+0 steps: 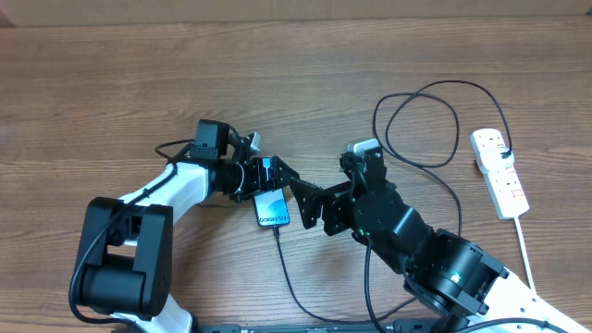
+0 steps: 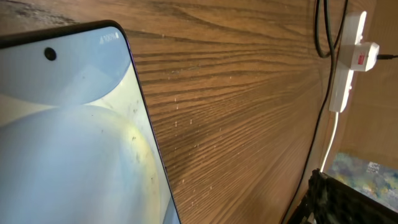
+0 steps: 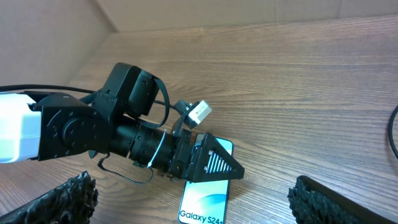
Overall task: Plug charger to phone and switch on socket
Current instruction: 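Open the left gripper and set the plugged phone flat on the table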
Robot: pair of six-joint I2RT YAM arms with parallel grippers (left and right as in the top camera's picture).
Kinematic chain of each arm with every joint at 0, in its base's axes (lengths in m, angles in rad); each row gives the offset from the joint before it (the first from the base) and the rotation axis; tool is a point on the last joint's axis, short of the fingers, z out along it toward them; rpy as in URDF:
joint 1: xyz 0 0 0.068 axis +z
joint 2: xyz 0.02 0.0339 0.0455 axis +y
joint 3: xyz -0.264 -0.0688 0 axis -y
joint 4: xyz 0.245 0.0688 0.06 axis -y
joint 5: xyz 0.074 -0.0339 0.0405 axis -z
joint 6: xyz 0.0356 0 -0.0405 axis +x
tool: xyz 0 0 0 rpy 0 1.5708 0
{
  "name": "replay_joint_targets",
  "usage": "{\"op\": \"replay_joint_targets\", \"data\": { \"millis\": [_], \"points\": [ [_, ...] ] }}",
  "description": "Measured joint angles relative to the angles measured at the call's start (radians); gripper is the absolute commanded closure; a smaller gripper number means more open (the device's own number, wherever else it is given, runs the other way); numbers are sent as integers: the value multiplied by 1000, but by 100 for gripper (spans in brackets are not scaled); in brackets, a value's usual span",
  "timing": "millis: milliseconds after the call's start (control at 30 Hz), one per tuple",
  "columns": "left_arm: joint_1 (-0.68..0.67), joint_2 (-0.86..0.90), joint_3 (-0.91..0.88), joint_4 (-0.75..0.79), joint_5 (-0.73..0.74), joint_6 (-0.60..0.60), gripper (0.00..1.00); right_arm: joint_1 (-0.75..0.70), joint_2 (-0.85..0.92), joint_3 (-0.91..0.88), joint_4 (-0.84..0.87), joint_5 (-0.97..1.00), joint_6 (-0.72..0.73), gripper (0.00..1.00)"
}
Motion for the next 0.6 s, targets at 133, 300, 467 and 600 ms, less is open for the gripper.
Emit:
{"op": "replay_joint_targets", "data": {
  "millis": [133, 300, 467, 600],
  "points": [
    [-5, -3, 2, -3, -16, -7, 0, 0, 0, 0, 0, 0, 0, 0],
    [-12, -5, 5, -6, -34, -20, 0, 0, 0, 0, -7, 0, 0, 0],
    [-13, -6, 6, -8, -40, -23, 0, 0, 0, 0, -33, 0, 11, 0],
    [-13, -6, 6, -5, -43, -26, 0, 0, 0, 0, -35, 0, 19, 0]
  ]
}}
